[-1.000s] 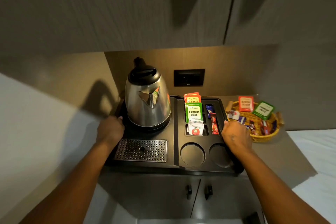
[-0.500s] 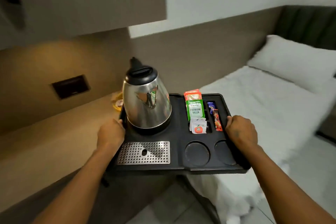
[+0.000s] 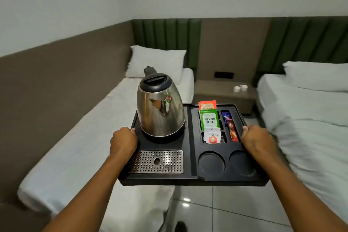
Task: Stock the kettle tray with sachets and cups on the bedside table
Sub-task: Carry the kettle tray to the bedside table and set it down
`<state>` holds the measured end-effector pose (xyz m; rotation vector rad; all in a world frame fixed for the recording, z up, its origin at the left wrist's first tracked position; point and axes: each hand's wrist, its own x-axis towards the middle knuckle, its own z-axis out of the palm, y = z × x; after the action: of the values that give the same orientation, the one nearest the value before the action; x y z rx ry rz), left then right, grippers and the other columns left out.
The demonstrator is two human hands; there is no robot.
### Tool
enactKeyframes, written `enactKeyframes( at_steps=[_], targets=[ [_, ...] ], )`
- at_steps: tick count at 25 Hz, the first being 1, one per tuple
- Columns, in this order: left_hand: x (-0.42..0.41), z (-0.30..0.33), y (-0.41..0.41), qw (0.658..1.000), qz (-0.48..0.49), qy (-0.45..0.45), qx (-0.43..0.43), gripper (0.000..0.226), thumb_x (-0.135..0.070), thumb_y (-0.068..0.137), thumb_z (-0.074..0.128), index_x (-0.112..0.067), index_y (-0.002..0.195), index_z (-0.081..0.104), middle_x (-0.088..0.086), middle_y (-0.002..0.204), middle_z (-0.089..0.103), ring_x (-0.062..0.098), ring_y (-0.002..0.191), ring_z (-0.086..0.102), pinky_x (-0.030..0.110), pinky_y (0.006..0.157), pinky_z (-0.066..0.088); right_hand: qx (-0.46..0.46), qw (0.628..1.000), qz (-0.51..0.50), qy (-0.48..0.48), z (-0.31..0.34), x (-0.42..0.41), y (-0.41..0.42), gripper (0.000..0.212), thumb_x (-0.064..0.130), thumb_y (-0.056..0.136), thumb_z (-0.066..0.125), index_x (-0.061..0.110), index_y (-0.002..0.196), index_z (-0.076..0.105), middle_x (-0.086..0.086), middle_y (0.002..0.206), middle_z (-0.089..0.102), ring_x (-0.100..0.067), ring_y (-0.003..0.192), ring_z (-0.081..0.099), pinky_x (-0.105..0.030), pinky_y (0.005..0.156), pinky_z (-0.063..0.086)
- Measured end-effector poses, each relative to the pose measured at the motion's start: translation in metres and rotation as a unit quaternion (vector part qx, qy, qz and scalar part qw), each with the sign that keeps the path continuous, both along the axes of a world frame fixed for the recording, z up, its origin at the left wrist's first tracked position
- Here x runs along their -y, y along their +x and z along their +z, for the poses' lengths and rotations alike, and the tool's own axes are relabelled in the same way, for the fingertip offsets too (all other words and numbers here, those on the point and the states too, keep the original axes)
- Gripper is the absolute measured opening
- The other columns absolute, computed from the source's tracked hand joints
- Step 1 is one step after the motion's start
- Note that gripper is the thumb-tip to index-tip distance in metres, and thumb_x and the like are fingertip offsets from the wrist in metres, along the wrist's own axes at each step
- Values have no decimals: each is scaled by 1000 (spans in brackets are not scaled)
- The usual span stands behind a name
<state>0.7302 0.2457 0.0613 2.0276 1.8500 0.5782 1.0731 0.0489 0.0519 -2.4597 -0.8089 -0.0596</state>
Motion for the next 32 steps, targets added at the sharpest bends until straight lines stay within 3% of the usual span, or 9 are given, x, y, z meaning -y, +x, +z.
enactKeyframes(
  at_steps=[4, 10, 17, 19, 21, 24, 27, 29, 32],
  targets=[
    [-78, -18, 149, 998, -58, 4, 7, 38, -30, 101, 47, -2, 79, 60, 25, 90, 66, 31, 69, 48, 34, 63, 40, -7, 998, -54, -10, -12, -39, 123, 41, 34, 94, 43, 2, 87, 68, -25, 91, 67, -42, 82, 61, -38, 66, 43],
    [-257, -34, 375, 995, -95, -9, 26, 42, -31, 102, 44, -3, 74, 59, 23, 83, 65, 33, 67, 51, 35, 64, 41, -29, 993, -115, -3, -22, -186, 321, 40, 34, 96, 40, 11, 69, 57, -18, 82, 67, -28, 64, 47, -34, 62, 36],
    [-448, -58, 594, 993, -121, -16, 1, 46, -30, 104, 40, -6, 68, 56, 9, 64, 53, 28, 61, 48, 34, 59, 37, -68, 990, -121, -26, -52, -384, 529, 47, 35, 98, 34, 7, 77, 64, -15, 85, 68, -27, 66, 50, -33, 63, 37],
    [-507, -77, 650, 992, -126, -6, -16, 46, -29, 104, 39, -7, 67, 56, 6, 63, 51, 28, 62, 47, 35, 59, 36, -82, 990, -112, -33, -71, -445, 587, 47, 35, 98, 34, 6, 80, 66, -16, 86, 69, -33, 73, 58, -34, 64, 40],
    [-573, -106, 722, 992, -122, 15, -24, 46, -28, 103, 41, -9, 64, 56, 4, 60, 50, 27, 60, 46, 36, 57, 38, -93, 989, -109, -33, -96, -521, 662, 52, 40, 98, 33, 6, 81, 68, -17, 86, 70, -35, 78, 64, -34, 64, 43],
    [-665, -153, 820, 994, -102, 8, -33, 42, -25, 101, 47, -13, 62, 54, 7, 61, 55, 30, 58, 52, 37, 55, 42, -152, 982, -92, -59, -139, -627, 768, 77, 62, 91, 17, 6, 78, 68, -13, 75, 70, -27, 65, 63, -30, 54, 43],
    [-755, -221, 907, 993, -98, -12, -67, 37, -16, 96, 57, -19, 60, 50, 16, 65, 63, 38, 62, 61, 38, 54, 46, -218, 961, -96, -142, -205, -724, 862, 50, 38, 101, 30, 5, 95, 67, -12, 91, 70, -23, 79, 63, -28, 69, 44],
    [-803, -273, 953, 992, -95, -20, -86, 35, -9, 91, 62, -19, 59, 52, 20, 64, 63, 40, 58, 62, 37, 52, 43, -229, 957, -90, -152, -256, -773, 908, 41, 35, 101, 32, 8, 97, 63, -8, 89, 66, -18, 77, 60, -30, 76, 48],
    [-877, -379, 1009, 987, -115, -40, -105, 27, -11, 94, 58, -10, 68, 62, 24, 68, 66, 42, 59, 63, 40, 55, 47, -193, 965, -56, -169, -367, -845, 965, 34, 31, 100, 35, 11, 93, 62, -7, 88, 66, -23, 79, 65, -35, 71, 52]
  ],
)
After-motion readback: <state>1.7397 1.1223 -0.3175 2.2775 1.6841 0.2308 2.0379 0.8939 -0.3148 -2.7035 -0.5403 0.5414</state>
